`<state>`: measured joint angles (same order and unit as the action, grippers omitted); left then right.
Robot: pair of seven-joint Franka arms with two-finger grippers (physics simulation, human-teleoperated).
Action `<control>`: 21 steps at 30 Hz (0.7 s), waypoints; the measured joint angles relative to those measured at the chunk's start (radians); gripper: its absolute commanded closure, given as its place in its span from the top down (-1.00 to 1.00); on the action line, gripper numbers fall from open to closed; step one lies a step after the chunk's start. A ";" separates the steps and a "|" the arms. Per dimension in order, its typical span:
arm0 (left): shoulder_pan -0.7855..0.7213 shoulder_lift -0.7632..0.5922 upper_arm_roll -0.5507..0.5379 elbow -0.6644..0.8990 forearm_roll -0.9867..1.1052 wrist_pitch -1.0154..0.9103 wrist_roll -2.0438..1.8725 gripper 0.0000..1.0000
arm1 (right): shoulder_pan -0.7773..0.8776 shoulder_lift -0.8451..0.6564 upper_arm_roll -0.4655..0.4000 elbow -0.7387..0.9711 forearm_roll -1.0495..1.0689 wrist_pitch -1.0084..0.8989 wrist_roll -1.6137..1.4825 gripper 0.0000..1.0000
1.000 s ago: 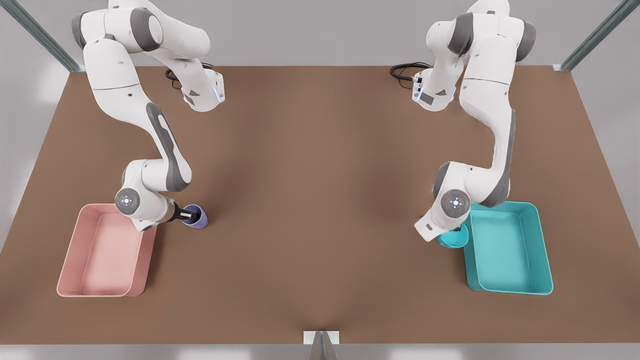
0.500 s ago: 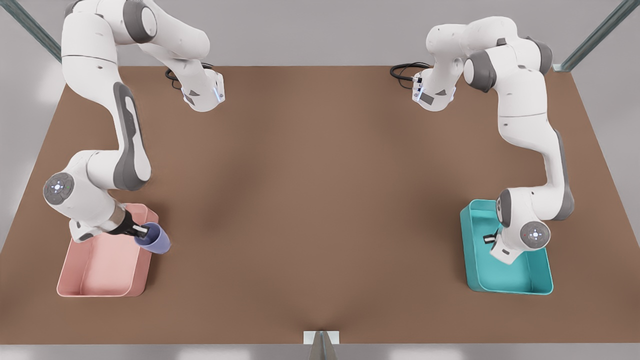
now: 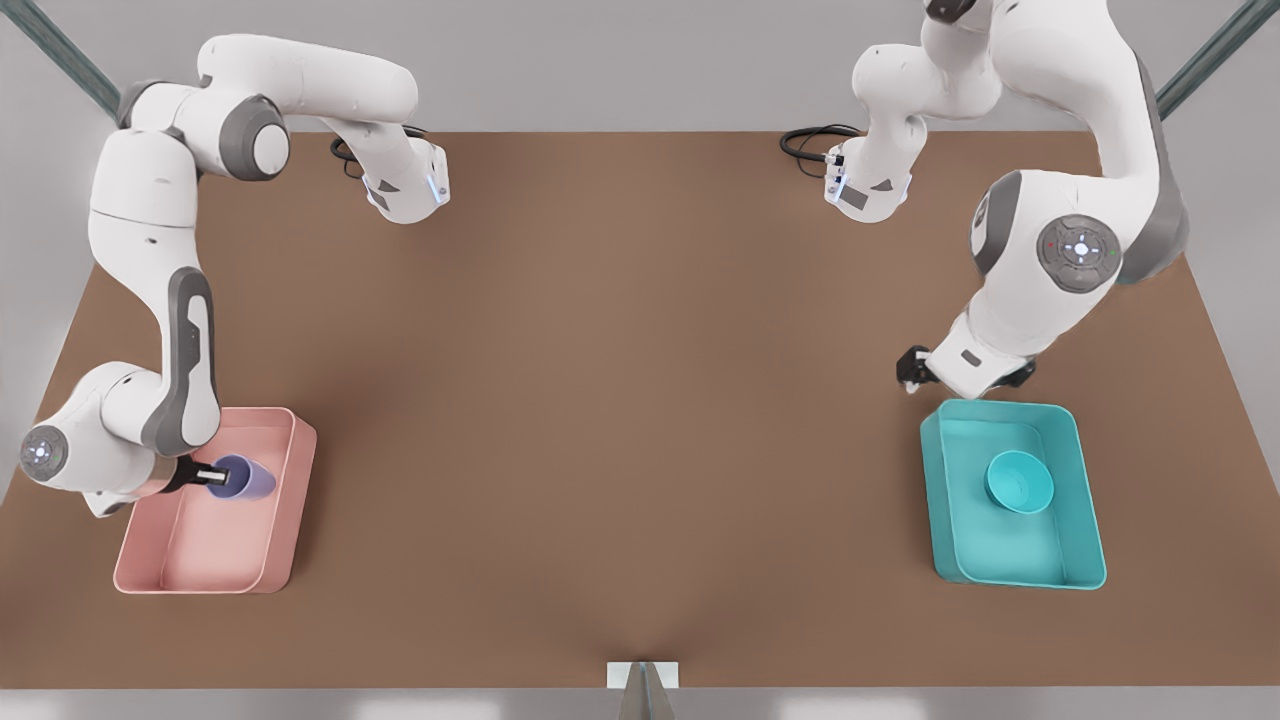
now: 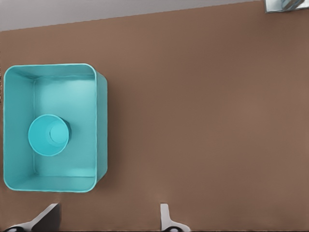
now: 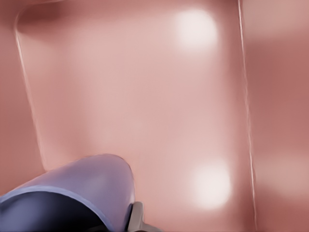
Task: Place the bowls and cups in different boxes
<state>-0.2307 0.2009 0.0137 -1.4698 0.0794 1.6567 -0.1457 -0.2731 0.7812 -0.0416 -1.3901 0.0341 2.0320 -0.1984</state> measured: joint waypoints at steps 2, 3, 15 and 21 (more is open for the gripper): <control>0.008 0.007 -0.004 0.030 0.003 -0.077 -0.001 1.00 | -0.001 0.015 0.000 0.001 0.008 0.011 -0.027 -0.57; 0.012 0.007 -0.005 0.036 0.003 -0.107 -0.002 1.00 | -0.001 0.018 0.000 0.001 0.010 0.015 -0.040 0.13; 0.016 0.013 -0.004 0.046 0.000 -0.248 -0.005 1.00 | 0.005 -0.166 0.032 -0.002 -0.008 -0.075 -0.107 1.00; 0.016 0.013 -0.004 0.046 0.001 -0.261 -0.006 1.00 | 0.083 -0.407 0.035 0.020 -0.001 -0.341 -0.097 1.00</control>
<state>-0.2148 0.2143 0.0092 -1.4240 0.0806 1.3962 -0.1518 -0.1902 0.3739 -0.0063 -1.3703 0.0332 1.6911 -0.2955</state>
